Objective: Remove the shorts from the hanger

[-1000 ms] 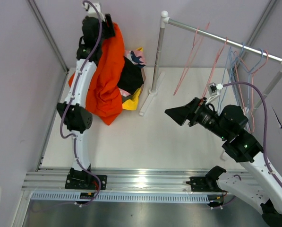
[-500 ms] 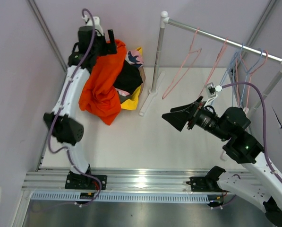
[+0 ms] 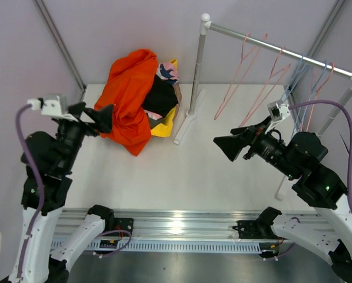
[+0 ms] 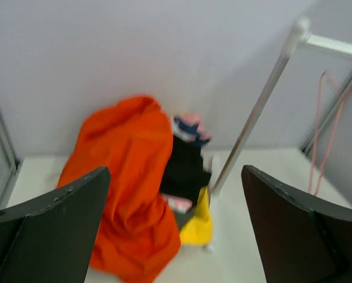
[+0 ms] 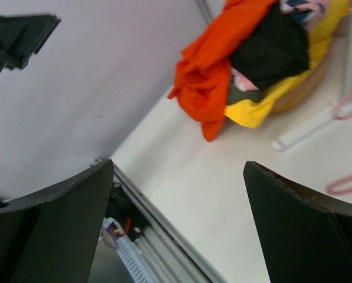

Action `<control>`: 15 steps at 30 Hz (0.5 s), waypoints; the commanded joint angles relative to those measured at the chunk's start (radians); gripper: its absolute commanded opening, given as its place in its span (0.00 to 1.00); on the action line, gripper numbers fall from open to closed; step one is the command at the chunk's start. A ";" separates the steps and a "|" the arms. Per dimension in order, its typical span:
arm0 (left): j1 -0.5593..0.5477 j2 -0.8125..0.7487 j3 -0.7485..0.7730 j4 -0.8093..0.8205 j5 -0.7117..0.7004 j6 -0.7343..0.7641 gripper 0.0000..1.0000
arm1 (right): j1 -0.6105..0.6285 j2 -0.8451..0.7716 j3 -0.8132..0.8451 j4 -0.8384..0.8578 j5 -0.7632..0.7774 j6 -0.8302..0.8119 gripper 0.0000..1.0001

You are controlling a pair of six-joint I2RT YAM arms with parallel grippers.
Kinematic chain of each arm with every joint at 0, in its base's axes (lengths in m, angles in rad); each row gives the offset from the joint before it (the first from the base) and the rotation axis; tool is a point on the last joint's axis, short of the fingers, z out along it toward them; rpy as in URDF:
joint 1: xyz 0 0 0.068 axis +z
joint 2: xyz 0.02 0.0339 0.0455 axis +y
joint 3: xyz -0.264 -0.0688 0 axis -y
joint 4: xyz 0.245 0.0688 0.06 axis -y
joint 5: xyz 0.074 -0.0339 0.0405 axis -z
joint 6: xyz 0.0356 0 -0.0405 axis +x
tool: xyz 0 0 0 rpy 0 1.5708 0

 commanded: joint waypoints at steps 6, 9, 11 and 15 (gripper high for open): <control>-0.004 -0.203 -0.389 -0.148 -0.035 -0.039 0.99 | 0.006 -0.189 -0.087 -0.088 0.374 -0.163 0.99; -0.004 -0.267 -0.472 -0.165 -0.048 -0.036 0.99 | 0.005 -0.278 -0.142 -0.047 0.352 -0.160 0.99; -0.004 -0.295 -0.527 -0.162 -0.060 -0.034 0.99 | 0.005 -0.338 -0.163 -0.036 0.348 -0.155 0.99; -0.004 -0.347 -0.558 -0.162 -0.054 -0.051 0.99 | 0.005 -0.427 -0.223 -0.062 0.386 -0.152 0.99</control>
